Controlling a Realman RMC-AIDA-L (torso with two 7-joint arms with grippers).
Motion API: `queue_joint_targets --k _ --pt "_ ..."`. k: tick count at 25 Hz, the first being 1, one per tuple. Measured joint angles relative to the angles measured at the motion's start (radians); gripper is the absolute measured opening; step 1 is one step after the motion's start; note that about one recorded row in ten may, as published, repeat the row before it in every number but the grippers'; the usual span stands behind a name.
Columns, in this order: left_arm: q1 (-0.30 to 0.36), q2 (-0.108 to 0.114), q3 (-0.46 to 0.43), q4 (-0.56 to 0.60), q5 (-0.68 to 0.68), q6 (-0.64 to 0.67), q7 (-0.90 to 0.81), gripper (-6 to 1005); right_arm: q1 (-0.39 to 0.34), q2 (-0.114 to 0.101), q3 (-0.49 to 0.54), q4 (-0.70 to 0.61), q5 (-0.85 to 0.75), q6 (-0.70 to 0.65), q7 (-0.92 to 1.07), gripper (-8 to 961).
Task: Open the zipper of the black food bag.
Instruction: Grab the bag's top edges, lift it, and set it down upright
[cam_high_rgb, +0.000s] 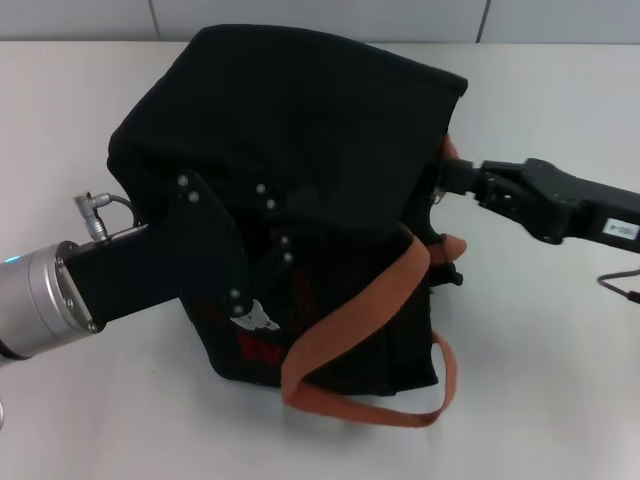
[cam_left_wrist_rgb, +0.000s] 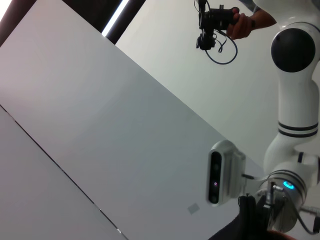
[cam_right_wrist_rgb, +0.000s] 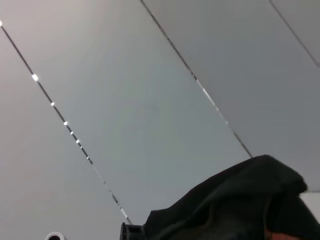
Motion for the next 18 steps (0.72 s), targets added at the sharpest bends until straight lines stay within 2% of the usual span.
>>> queue_joint_targets --k 5,18 --pt "0.002 0.0 0.0 -0.006 -0.009 -0.007 0.001 94 -0.038 -0.004 0.014 -0.001 0.0 -0.013 -0.026 -2" --pt "-0.01 0.0 -0.001 -0.028 -0.025 -0.009 0.008 94 -0.065 -0.011 0.013 0.001 -0.043 0.016 -0.016 -3"
